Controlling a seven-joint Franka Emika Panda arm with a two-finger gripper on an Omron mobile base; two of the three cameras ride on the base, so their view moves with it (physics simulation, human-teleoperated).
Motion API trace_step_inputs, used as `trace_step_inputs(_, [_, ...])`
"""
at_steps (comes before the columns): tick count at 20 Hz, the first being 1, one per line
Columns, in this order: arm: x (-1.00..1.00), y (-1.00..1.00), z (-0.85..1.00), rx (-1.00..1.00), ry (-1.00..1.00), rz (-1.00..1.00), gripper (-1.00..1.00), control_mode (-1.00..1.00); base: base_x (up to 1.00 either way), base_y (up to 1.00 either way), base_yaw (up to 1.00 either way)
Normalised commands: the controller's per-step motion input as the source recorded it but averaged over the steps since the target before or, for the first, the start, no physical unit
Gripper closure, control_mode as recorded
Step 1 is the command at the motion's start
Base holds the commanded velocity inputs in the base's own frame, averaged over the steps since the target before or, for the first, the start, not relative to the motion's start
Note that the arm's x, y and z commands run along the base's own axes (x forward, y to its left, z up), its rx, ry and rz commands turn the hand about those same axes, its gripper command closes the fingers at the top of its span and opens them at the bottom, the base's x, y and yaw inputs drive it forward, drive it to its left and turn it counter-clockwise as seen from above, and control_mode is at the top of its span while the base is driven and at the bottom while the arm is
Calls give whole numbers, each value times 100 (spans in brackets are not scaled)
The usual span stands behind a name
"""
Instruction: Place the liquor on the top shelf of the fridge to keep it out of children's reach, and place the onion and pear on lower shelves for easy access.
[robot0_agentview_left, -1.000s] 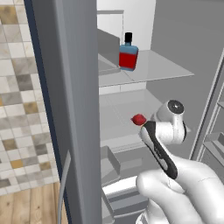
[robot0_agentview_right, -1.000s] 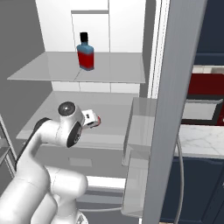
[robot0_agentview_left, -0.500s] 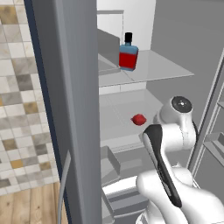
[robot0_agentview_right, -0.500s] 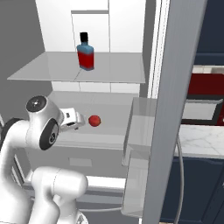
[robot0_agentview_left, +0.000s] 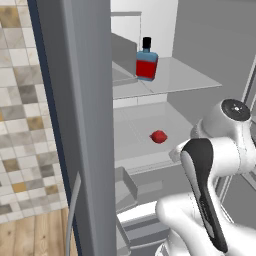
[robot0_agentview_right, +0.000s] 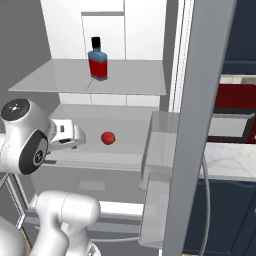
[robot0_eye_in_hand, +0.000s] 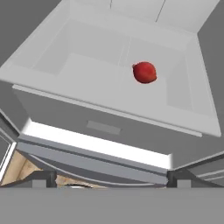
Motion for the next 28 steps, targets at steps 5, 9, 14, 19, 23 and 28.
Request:
trace_step_inputs(5, [-51, 0, 0, 0, 1, 1, -100, -100, 0, 0, 0])
trace_step_inputs(9, [-36, 1, 0, 0, 0, 0, -100, -100, 0, 0, 0])
trace_step_inputs(14, [-22, 0, 4, 0, 0, 0, -100, -100, 0, 0, 0])
trace_step_inputs(19, [-32, -1, 5, 0, 0, 0, -100, -100, 0, 0, 0])
trace_step_inputs(23, [0, 0, 0, 0, 0, 0, -100, 100, -66, 0, 0])
trace_step_inputs(28, [0, 0, 0, 0, 0, 0, -100, 100, -94, -25, 0])
